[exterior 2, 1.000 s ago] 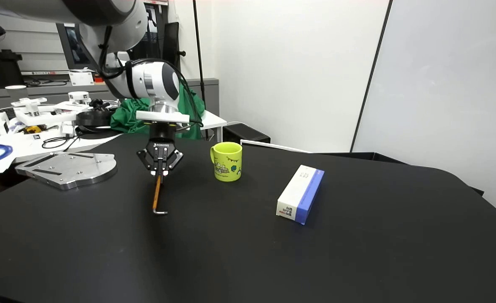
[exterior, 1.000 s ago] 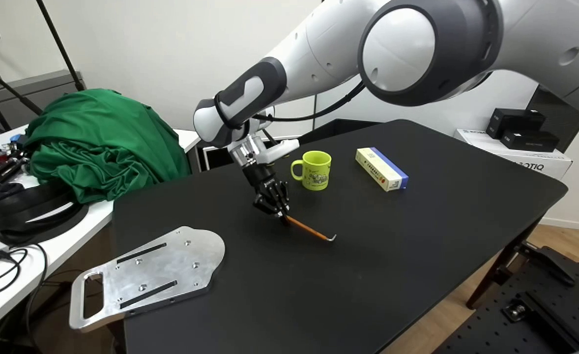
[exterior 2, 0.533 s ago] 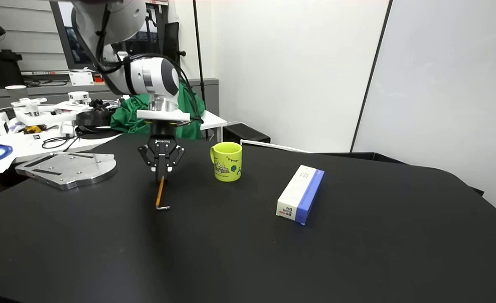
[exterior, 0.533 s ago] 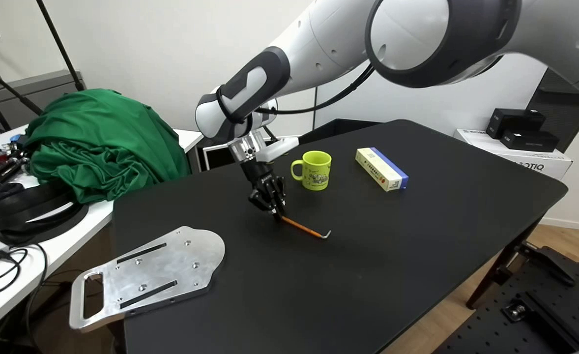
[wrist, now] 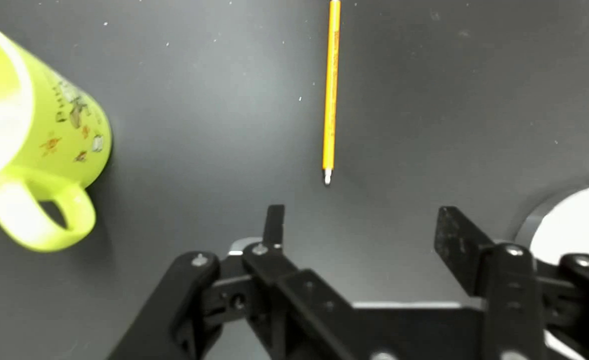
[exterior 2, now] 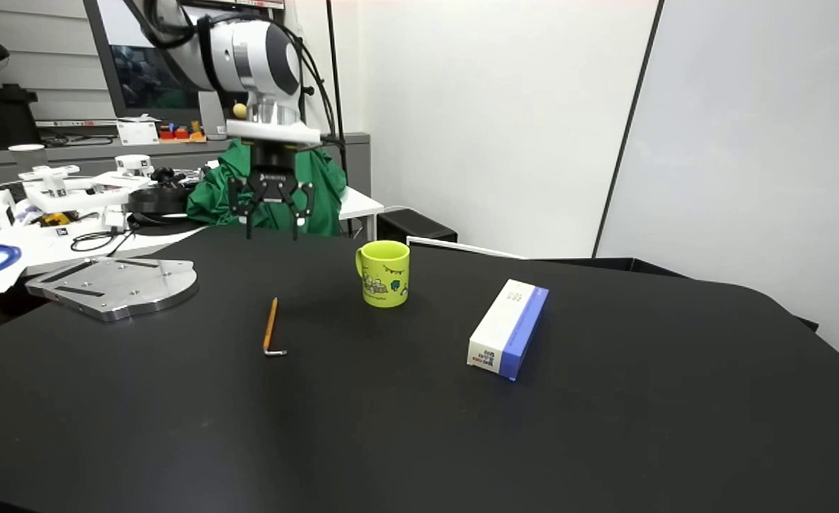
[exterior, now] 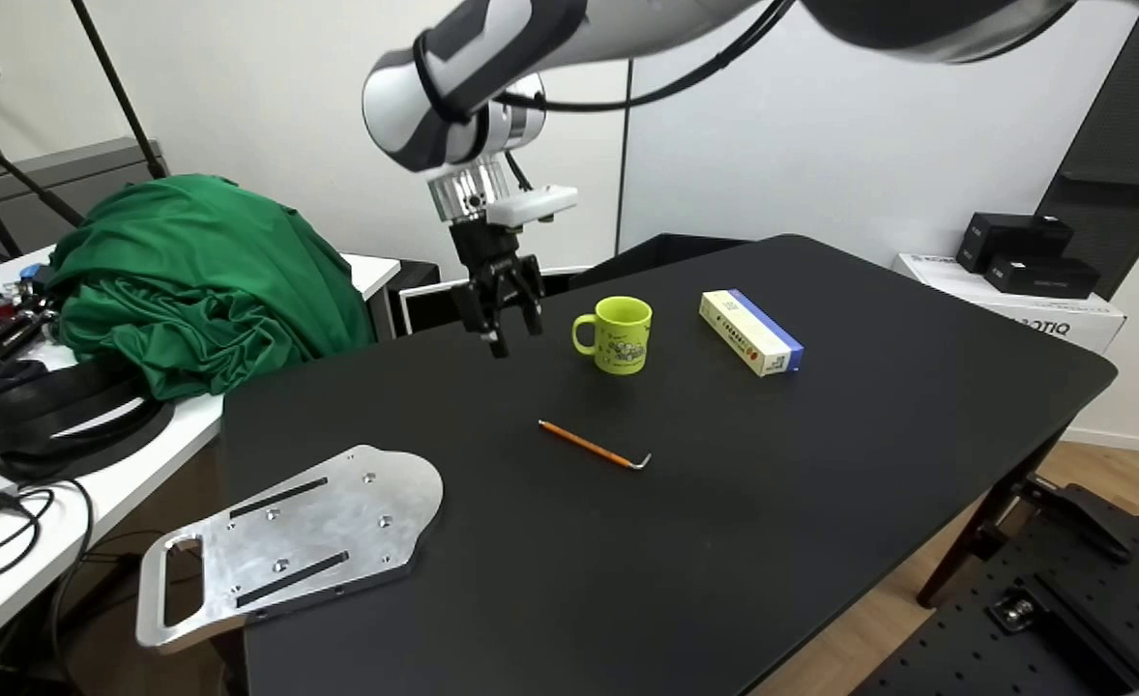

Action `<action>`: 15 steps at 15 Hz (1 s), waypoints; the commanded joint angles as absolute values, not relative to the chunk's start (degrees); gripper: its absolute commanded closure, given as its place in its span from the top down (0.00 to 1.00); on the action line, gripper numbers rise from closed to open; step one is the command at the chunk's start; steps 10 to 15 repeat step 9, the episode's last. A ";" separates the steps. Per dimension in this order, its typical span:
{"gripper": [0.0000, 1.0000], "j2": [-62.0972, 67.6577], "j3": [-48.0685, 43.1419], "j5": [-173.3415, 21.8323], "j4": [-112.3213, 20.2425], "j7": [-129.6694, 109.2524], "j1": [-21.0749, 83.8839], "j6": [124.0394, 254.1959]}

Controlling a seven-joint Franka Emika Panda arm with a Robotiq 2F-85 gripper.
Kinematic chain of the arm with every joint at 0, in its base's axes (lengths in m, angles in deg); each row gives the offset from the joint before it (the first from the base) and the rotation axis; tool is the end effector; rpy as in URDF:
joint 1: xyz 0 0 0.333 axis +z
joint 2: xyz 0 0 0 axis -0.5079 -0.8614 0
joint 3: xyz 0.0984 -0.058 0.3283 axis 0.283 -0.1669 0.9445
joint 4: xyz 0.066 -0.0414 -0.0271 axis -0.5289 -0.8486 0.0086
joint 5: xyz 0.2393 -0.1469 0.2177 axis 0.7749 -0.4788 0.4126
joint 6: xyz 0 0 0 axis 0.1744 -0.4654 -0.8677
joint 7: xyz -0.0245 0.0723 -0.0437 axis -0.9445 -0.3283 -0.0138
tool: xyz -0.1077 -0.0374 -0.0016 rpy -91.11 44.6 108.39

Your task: Remove the orange object from the yellow mug

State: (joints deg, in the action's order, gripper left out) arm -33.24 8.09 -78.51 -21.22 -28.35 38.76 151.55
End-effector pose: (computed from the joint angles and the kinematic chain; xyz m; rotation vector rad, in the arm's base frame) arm 0.6873 0.1478 0.2404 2.9833 0.7632 -0.6195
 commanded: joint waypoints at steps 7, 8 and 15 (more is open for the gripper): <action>1.00 -16.69 8.00 -78.36 -29.28 -28.28 38.38 159.41; 0.99 -15.24 8.03 -78.38 -30.67 -28.27 38.35 160.26; 0.99 -14.34 8.04 -78.39 -31.74 -28.27 38.33 160.72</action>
